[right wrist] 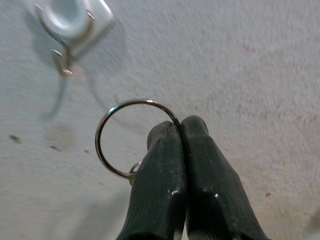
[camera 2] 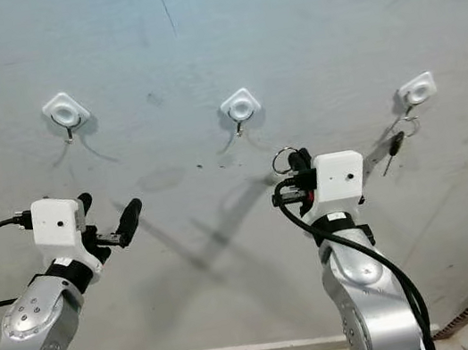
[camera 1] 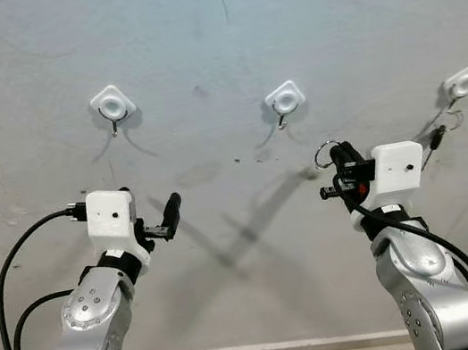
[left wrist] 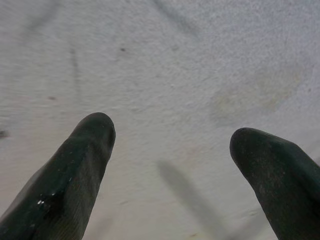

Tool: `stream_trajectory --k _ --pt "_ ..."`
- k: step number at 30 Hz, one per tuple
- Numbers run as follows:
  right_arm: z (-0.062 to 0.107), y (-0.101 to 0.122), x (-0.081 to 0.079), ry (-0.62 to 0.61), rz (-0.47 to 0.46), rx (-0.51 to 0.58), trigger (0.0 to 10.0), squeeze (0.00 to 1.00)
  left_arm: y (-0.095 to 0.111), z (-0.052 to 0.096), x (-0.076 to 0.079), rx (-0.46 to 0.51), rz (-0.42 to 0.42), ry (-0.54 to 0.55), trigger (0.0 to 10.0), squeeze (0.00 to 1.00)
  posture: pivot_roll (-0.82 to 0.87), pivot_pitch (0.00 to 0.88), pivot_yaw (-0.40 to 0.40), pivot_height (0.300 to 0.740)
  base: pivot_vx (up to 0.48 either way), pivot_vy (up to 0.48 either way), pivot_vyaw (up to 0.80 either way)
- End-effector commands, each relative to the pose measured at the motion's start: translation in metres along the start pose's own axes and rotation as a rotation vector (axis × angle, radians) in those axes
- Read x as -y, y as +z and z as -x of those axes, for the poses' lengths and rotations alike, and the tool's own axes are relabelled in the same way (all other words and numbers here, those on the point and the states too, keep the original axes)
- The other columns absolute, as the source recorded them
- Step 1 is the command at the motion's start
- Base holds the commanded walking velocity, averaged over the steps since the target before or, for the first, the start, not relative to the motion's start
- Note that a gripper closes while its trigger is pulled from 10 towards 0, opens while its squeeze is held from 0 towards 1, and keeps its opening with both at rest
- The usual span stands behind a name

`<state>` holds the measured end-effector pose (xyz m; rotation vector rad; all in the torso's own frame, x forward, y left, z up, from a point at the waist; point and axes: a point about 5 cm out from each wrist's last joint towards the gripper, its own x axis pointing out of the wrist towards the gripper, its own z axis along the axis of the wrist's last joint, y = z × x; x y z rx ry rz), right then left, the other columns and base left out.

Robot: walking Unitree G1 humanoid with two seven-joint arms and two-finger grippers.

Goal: Hang keys on a hook

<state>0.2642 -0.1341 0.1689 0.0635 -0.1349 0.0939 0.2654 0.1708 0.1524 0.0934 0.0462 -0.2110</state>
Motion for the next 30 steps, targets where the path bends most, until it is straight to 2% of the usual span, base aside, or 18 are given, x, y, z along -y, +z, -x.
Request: stream_trajectory --k 1,4,5,6,8,9,15,20,25,30 --pt "0.001 0.004 0.0 0.006 0.007 0.01 10.0 0.0 0.004 0.003 0.0 0.019 -0.017 0.004 10.0 0.0 0.16 0.0 -0.098 0.74 0.0 0.0 0.0" --pt "-0.002 0.007 -0.01 0.052 0.003 0.018 10.0 0.0 0.002 0.007 0.0 0.015 -0.045 -0.009 10.0 0.0 0.17 0.0 -0.097 0.74 0.0 0.0 0.0" --pt "-0.005 0.008 -0.02 0.092 0.001 0.022 10.0 0.0 0.003 0.008 0.001 0.022 -0.072 -0.026 10.0 0.0 0.18 0.0 -0.097 0.74 0.0 0.0 0.0" --pt "-0.006 0.009 -0.023 0.102 0.001 0.024 10.0 0.0 0.004 0.008 0.002 0.025 -0.08 -0.031 10.0 0.0 0.18 0.0 -0.097 0.74 0.0 0.0 0.0" --pt "-0.007 0.009 -0.025 0.108 0.003 0.025 10.0 0.0 0.004 0.008 0.002 0.029 -0.084 -0.033 10.0 0.0 0.19 0.0 -0.096 0.74 0.0 0.0 0.0" --pt "-0.011 0.009 -0.034 0.118 0.007 0.027 10.0 0.0 0.006 0.008 0.004 0.035 -0.095 -0.046 10.0 0.0 0.19 0.0 -0.095 0.74 0.0 0.0 0.0" --pt "-0.021 0.013 -0.048 0.127 -0.001 0.046 10.0 0.0 0.009 0.008 0.005 0.04 -0.105 -0.062 10.0 0.0 0.21 0.0 -0.09 0.74 0.0 0.0 0.0" --pt "-0.024 0.015 -0.05 0.121 -0.005 0.063 10.0 0.0 0.01 0.009 0.003 0.04 -0.108 -0.061 10.0 0.0 0.22 0.0 -0.089 0.74 0.0 0.0 0.0" --pt "-0.021 0.014 -0.045 0.111 0.007 0.066 10.0 0.0 0.01 0.008 0.003 0.04 -0.103 -0.067 10.0 0.0 0.22 0.0 -0.083 0.74 0.0 0.0 0.0" --pt "-0.01 0.01 -0.03 0.09 0.029 0.058 10.0 0.0 0.011 0.007 0.005 0.039 -0.101 -0.094 10.0 0.0 0.21 0.0 -0.074 0.74 0.0 0.0 0.0"
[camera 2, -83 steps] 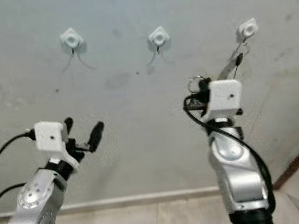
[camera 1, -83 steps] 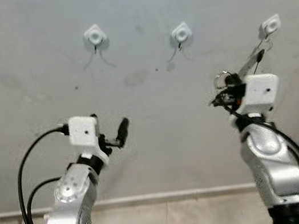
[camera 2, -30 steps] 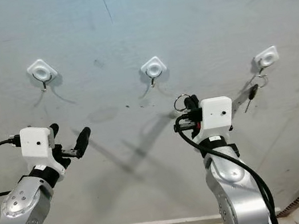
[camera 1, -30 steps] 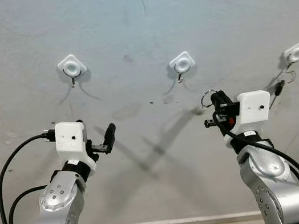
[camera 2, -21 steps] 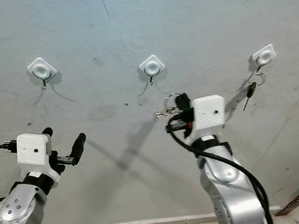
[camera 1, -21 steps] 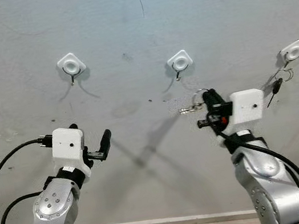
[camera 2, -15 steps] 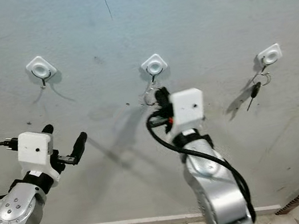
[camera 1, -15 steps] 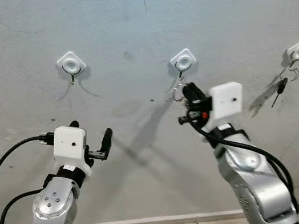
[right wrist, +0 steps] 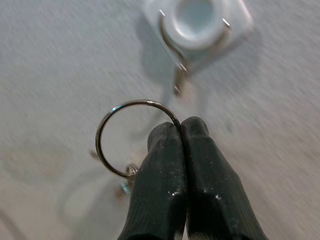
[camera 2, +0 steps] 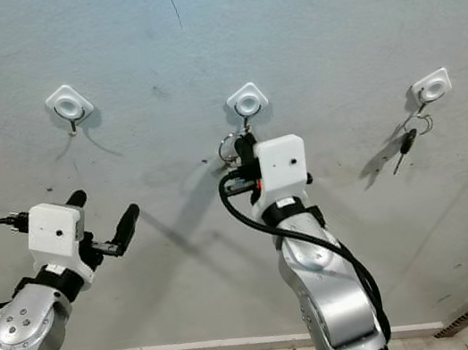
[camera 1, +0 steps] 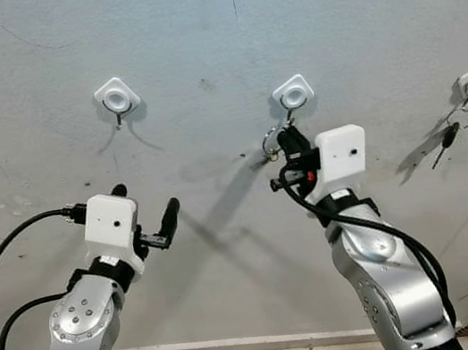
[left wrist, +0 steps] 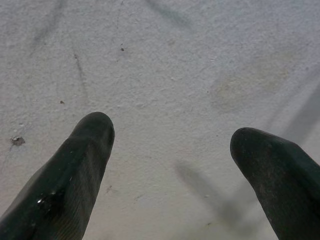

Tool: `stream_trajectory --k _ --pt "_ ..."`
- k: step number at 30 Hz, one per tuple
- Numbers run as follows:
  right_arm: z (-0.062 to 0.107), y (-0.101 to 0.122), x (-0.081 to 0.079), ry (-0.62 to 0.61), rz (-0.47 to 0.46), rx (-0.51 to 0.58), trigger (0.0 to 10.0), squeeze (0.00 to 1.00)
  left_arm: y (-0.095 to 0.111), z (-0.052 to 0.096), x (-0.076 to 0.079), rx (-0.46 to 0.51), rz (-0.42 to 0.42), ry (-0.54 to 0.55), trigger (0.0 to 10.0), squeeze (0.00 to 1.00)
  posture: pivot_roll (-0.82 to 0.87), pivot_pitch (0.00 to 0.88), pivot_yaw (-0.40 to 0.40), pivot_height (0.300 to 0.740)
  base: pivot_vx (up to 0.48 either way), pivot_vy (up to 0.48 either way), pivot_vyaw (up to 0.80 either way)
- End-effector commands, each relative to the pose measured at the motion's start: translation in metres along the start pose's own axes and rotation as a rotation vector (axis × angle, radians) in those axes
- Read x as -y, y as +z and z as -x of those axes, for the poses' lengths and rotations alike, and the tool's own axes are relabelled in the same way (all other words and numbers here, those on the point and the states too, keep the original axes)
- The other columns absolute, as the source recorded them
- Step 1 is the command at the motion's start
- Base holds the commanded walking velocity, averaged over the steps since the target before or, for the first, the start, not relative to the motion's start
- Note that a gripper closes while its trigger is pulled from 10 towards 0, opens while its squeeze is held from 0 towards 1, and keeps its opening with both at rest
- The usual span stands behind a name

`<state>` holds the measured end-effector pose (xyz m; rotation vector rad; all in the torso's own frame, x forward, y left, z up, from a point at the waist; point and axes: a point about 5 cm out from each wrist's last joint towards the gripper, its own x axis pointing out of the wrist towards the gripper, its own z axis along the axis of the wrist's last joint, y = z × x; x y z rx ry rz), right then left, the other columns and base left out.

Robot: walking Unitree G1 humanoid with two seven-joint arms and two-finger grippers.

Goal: Hang keys on a hook

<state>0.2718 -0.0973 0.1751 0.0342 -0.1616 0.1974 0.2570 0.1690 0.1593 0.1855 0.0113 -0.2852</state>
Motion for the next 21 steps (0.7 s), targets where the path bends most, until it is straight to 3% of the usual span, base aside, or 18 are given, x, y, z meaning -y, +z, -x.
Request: stream_trajectory --k 1,9,21 --pt "0.004 0.007 0.01 -0.025 0.013 0.031 10.0 0.0 0.004 -0.002 0.002 0.009 -0.002 -0.029 10.0 0.0 0.2 0.0 -0.068 0.74 0.0 0.0 0.0" --pt "0.006 0.017 0.022 -0.093 0.047 0.074 10.0 0.0 0.003 -0.004 0.005 0.005 0.004 -0.054 10.0 0.0 0.18 0.0 -0.06 0.74 0.0 0.0 0.0" --pt "-0.012 0.029 0.014 -0.116 0.038 0.122 10.0 0.0 0.004 -0.005 0.006 0.008 0.002 -0.064 10.0 0.0 0.2 0.0 -0.07 0.74 0.0 0.0 0.0"
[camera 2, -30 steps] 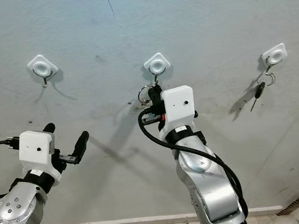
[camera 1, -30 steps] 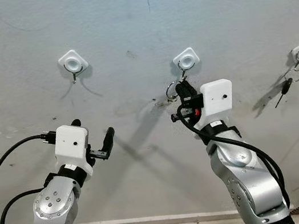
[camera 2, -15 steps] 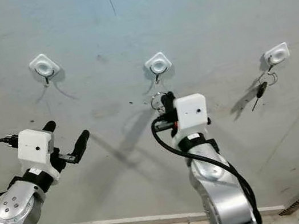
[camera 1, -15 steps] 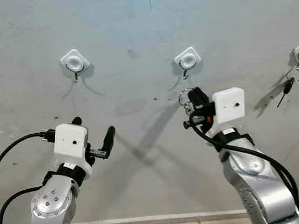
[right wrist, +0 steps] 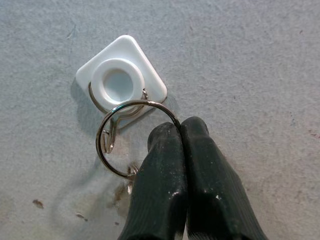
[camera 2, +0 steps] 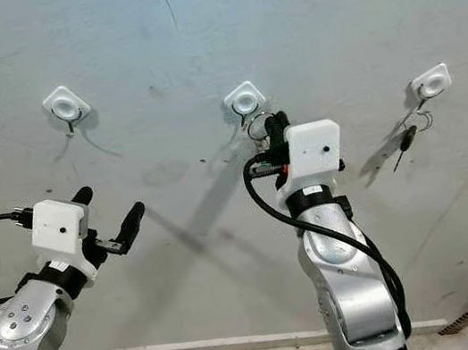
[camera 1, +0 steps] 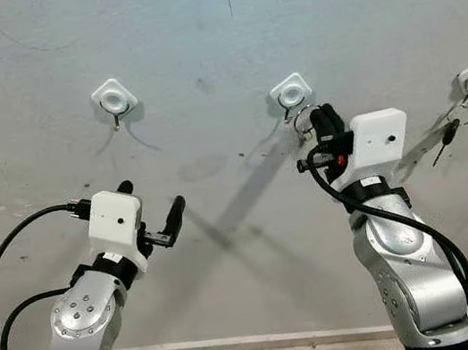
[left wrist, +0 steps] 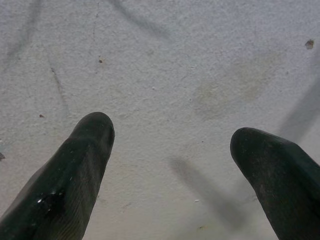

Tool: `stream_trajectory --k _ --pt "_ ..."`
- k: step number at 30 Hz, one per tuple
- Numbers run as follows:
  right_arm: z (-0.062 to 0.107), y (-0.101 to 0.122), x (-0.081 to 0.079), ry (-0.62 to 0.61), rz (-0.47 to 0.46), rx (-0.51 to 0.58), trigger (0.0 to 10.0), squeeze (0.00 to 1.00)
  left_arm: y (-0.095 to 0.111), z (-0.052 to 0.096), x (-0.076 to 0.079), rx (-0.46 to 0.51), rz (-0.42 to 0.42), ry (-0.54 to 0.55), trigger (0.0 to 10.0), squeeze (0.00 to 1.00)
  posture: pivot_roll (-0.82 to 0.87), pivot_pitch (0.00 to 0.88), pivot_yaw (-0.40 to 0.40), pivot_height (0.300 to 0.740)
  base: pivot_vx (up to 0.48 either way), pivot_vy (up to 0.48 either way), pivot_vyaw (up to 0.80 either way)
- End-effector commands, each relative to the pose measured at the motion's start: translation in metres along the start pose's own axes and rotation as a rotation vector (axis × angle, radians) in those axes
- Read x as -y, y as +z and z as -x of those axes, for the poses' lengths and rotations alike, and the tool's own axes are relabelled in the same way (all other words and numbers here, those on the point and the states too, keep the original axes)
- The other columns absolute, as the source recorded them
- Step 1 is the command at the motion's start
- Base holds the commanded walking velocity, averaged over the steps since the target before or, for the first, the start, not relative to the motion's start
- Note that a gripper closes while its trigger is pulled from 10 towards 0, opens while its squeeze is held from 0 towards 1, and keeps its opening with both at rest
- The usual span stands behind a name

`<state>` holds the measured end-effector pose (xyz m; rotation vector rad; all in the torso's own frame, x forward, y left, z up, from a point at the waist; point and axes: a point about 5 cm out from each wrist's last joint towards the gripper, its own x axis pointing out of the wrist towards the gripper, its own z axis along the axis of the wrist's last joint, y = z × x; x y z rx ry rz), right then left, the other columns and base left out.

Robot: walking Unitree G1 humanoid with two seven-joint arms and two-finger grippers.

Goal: Hang keys on a hook

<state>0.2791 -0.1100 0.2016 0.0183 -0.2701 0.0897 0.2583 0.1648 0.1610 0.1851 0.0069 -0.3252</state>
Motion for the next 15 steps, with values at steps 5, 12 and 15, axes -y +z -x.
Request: stream_trajectory --k 5,12,15 --pt "-0.006 0.003 -0.003 -0.01 0.007 0.012 10.0 0.0 0.001 -0.002 0.004 0.0 0.003 -0.032 10.0 0.0 0.21 0.0 -0.073 0.74 0.0 0.0 0.0" --pt "-0.009 0.001 -0.009 0.003 0.021 0.0 10.0 0.0 0.002 -0.002 0.004 -0.001 0.003 -0.035 10.0 0.0 0.21 0.0 -0.073 0.74 0.0 0.0 0.0" --pt "-0.009 -0.001 -0.011 0.01 0.027 -0.012 10.0 0.0 0.001 -0.002 0.004 -0.001 0.002 -0.04 10.0 0.0 0.21 0.0 -0.073 0.74 0.0 0.0 0.0"
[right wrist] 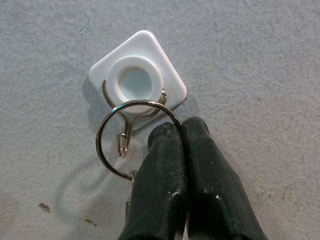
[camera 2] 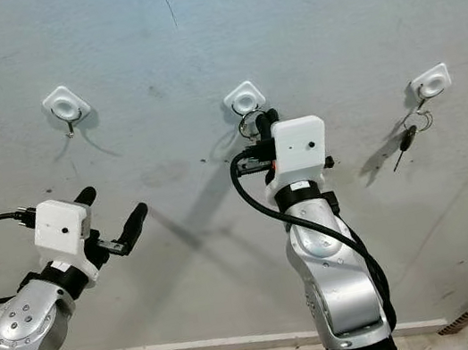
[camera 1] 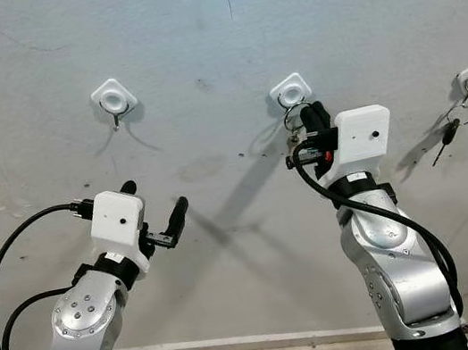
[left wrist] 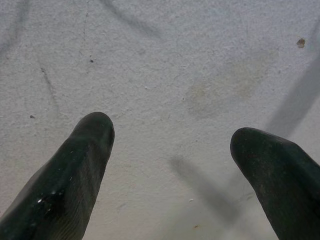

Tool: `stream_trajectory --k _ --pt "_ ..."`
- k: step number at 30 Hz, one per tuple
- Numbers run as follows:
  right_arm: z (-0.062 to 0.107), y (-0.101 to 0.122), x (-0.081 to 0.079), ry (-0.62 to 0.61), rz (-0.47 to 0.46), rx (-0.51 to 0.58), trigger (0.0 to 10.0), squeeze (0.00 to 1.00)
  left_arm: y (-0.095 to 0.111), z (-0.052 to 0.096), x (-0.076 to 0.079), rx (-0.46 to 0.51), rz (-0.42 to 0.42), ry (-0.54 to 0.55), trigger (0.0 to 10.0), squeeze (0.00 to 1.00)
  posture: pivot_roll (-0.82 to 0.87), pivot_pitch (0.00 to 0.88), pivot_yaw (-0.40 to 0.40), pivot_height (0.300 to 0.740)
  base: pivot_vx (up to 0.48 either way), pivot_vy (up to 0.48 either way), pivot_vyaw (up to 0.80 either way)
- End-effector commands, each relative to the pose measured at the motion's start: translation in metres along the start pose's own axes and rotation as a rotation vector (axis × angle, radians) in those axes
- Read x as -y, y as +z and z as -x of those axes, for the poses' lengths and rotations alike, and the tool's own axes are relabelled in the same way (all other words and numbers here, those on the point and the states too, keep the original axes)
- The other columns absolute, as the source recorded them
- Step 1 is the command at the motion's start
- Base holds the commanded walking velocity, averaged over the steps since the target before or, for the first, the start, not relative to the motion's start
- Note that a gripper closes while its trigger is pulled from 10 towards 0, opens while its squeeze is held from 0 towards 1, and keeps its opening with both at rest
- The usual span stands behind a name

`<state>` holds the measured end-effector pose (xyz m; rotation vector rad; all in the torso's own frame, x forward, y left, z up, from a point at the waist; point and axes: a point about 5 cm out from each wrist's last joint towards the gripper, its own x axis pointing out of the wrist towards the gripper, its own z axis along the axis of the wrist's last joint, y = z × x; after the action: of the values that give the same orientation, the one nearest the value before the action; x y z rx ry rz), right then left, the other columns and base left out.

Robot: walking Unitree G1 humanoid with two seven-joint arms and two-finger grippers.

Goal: Hang keys on a hook

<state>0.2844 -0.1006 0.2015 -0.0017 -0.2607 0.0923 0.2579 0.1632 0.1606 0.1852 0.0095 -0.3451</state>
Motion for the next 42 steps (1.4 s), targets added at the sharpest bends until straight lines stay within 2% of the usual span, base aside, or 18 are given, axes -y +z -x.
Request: stream_trajectory --k 1,13,30,36,38,39,42 --pt "-0.003 0.001 -0.002 0.006 0.009 -0.006 10.0 0.0 0.002 -0.002 0.003 0.0 0.002 -0.021 10.0 0.0 0.21 0.0 -0.073 0.74 0.0 0.0 0.0" --pt "-0.003 -0.008 -0.009 0.036 0.042 -0.067 10.0 0.0 0.002 -0.002 0.004 -0.004 0.005 -0.022 10.0 0.0 0.21 0.0 -0.076 0.74 0.0 0.0 0.0" --pt "0.0 -0.019 -0.006 0.042 0.116 -0.13 10.0 0.0 0.002 -0.003 0.006 -0.006 0.009 -0.028 10.0 0.0 0.2 0.0 -0.079 0.74 0.0 0.0 0.0" --pt "0.002 -0.024 -0.006 0.053 0.143 -0.145 10.0 0.0 0.02 -0.009 0.018 0.089 0.029 -0.165 10.0 0.0 0.2 0.0 -0.083 0.74 0.0 0.0 0.0" --pt "0.002 -0.024 -0.006 0.053 0.143 -0.145 10.0 0.0 0.02 -0.009 0.018 0.089 0.029 -0.165 10.0 0.0 0.2 0.0 -0.083 0.74 0.0 0.0 0.0" --pt "0.003 -0.024 -0.006 0.055 0.147 -0.147 10.0 0.0 0.027 -0.01 0.024 0.115 0.027 -0.212 10.0 0.0 0.2 0.0 -0.083 0.74 0.0 0.0 0.0" --pt "0.003 -0.025 -0.006 0.057 0.151 -0.149 10.0 0.0 0.03 -0.009 0.028 0.124 0.023 -0.235 10.0 0.0 0.2 0.0 -0.083 0.74 0.0 0.0 0.0"
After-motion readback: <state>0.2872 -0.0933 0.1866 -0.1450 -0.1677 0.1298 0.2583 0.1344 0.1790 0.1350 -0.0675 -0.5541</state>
